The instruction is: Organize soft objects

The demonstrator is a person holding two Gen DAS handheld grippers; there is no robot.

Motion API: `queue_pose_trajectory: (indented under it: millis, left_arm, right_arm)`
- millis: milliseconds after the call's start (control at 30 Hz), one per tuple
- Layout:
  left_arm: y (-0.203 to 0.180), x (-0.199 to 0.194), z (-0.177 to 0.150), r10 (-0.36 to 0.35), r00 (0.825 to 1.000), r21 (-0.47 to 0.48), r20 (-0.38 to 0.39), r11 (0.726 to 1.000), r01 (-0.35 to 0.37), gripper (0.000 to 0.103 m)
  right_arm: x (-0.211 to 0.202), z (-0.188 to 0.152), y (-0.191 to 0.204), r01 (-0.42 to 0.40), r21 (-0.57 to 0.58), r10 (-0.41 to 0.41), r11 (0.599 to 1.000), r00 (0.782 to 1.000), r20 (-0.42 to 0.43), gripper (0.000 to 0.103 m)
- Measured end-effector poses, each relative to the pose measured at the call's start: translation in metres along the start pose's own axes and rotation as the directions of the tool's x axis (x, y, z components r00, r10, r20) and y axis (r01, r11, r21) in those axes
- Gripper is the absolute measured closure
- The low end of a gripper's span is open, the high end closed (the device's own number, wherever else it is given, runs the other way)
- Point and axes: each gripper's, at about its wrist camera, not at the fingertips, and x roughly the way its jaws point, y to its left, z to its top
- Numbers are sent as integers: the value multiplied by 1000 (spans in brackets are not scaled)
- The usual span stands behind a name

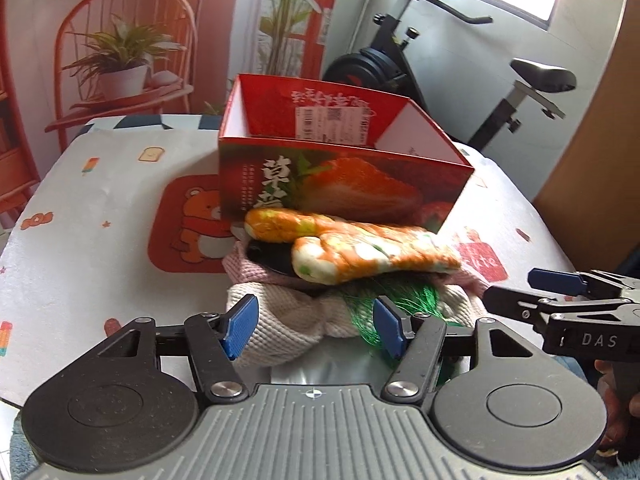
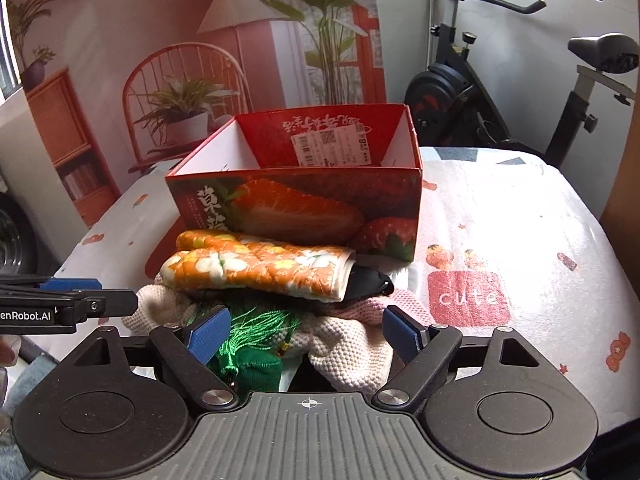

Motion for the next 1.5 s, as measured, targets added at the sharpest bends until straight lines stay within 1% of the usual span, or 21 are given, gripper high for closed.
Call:
queue_pose_trajectory:
  millis: [100, 167, 233, 267, 300, 333, 367, 400, 533, 600, 667, 700, 733, 767, 800, 867, 933, 1033, 1233, 1367, 1500]
  left_arm:
    - [-4, 6, -2, -32, 999, 16, -44, 999, 33, 37]
    - [-6, 12, -5, -61, 996, 17, -70, 998, 63, 37]
    - [-8, 19, -7, -83, 992, 13, -97, 996, 85, 37]
    - [-8, 23, -8, -95, 990, 10, -108, 995, 97, 39]
    - [-8, 26, -9, -107, 987, 6, -119, 994, 108, 45]
    - [-9, 29, -10, -124, 984, 0, -130, 992, 125, 48]
    - [-9, 33, -10, -142, 980, -5, -140, 990, 142, 53]
    - [-10, 36, -11, -164, 975, -11, -149, 986, 165, 56]
    - [-12, 47, -10, -259, 952, -27, -164, 966, 259, 57]
    - [-15, 53, -9, -296, 939, -33, -174, 955, 295, 57]
    - [-18, 61, -10, -315, 929, -37, -194, 949, 314, 57]
    - [-19, 66, -11, -321, 925, -46, -205, 947, 318, 59]
    - [-18, 70, -12, -326, 922, -59, -211, 945, 320, 59]
    - [-17, 74, -12, -333, 918, -77, -216, 943, 324, 60]
    - [-14, 77, -13, -346, 913, -102, -217, 938, 331, 61]
    - [-11, 81, -13, -367, 906, -137, -212, 929, 344, 62]
    - [-11, 82, -12, -383, 901, -149, -204, 922, 358, 69]
    - [-16, 77, -10, -373, 908, -114, -189, 927, 357, 70]
    - [-18, 58, 5, -384, 913, -95, -136, 923, 373, 70]
    - [-17, 40, 27, -396, 917, -71, -54, 917, 392, 70]
    - [-23, 18, 55, -389, 921, -12, 31, 921, 389, 70]
  right_arm:
    - [3, -7, 3, -25, -23, 23, 999, 997, -68, 29]
    - [7, -11, 8, -56, -43, 51, 998, 992, -113, 32]
    - [11, -15, 17, -81, -88, 68, 993, 988, -140, 33]
    - [12, -16, 20, -90, -106, 74, 990, 986, -149, 33]
    - [14, -17, 23, -99, -119, 80, 988, 984, -159, 35]
    - [18, -17, 25, -108, -127, 85, 986, 982, -171, 36]
    - [21, -18, 25, -114, -125, 90, 986, 979, -182, 38]
    - [24, -19, 25, -119, -121, 95, 985, 977, -191, 40]
    - [31, -21, 22, -141, -115, 115, 983, 972, -206, 40]
    - [35, -22, 21, -149, -121, 121, 981, 970, -210, 42]
    - [41, -21, 20, -165, -121, 136, 979, 967, -215, 45]
    - [41, -21, 21, -171, -123, 142, 978, 966, -216, 48]
    - [44, -21, 22, -176, -132, 144, 976, 965, -219, 50]
    - [46, -21, 23, -180, -139, 147, 974, 965, -219, 54]
    - [46, -21, 23, -184, -143, 150, 973, 964, -218, 55]
    - [46, -20, 24, -182, -147, 149, 972, 967, -208, 55]
    - [46, -20, 22, -188, -135, 158, 973, 966, -202, 56]
    - [44, -18, 23, -188, -136, 161, 973, 969, -188, 57]
    - [29, -7, 24, -186, -155, 167, 970, 978, -126, 57]
    - [12, 14, 25, -191, -182, 185, 964, 981, -49, 57]
    - [-5, 42, 27, -178, -225, 191, 958, 981, 35, 57]
